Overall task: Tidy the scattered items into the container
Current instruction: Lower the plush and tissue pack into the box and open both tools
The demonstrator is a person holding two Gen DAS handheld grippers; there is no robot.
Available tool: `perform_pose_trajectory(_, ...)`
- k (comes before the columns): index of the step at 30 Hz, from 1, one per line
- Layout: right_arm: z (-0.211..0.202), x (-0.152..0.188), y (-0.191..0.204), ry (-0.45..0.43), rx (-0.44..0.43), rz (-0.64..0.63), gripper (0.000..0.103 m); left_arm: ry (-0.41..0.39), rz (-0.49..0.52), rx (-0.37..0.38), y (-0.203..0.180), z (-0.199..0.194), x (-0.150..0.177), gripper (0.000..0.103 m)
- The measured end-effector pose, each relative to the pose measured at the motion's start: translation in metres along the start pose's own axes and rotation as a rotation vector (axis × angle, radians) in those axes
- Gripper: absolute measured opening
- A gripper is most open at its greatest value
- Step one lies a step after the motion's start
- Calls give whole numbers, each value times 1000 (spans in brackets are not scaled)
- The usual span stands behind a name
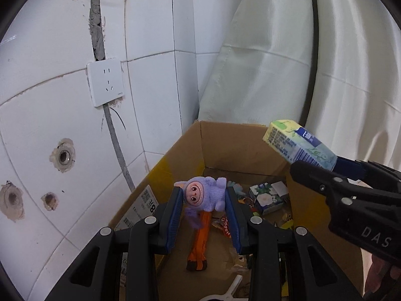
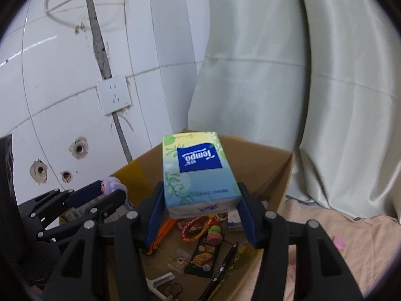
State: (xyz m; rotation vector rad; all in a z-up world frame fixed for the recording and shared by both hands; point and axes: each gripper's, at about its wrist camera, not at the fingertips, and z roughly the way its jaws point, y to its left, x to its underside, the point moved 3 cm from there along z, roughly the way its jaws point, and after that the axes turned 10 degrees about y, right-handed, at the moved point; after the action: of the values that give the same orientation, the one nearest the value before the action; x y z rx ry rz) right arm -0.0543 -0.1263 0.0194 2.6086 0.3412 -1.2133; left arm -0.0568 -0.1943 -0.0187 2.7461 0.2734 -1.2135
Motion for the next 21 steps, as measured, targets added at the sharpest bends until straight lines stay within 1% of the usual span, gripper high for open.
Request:
perform_pose_trajectory(2,8,2,-1,25,-6,5,59,21,10,18,-2,7,2,36)
perform_pose_trajectory(5,17,5,-2,55,-2,4,60,21,3,15,-1,7,2,36)
perform_pose_trajectory(7,19,5,-2,67,-12,9,60,27,1,-2,1,8,2,36)
perform_pose_trajectory(8,19,6,-2,63,-15,12,60,41,5,-14,0,10,2,39)
perform_pose_trajectory(9,17,5,-1,52,-5,12,63,56,7,-27,0,12,3,45)
perform_pose_trajectory(10,16,5,0,48,6,5,69,64,4,-32,0,13,3,47)
perform_pose_trajectory(11,14,5,1,51,8,-3,73,69,4,-21,0,13,4,56)
perform_pose_trajectory(12,13,5,1,51,11,-3,79,68,7,-7,-1,11,4,72)
perform_pose_trajectory(13,11,5,1,44,19,1,84,64,6,6,-1,9,4,80)
perform_pose_trajectory(14,9,5,0,38,30,5,86,55,1,20,-1,5,3,89)
perform_pose_trajectory(16,4,5,-2,25,51,9,97,44,-1,23,-2,0,3,91)
perform_pose_trajectory(18,-3,4,-7,8,71,23,103,41,2,14,-4,-4,3,91)
perform_pose_trajectory(21,-15,1,-18,-15,110,54,103,35,6,14,-8,-8,1,93)
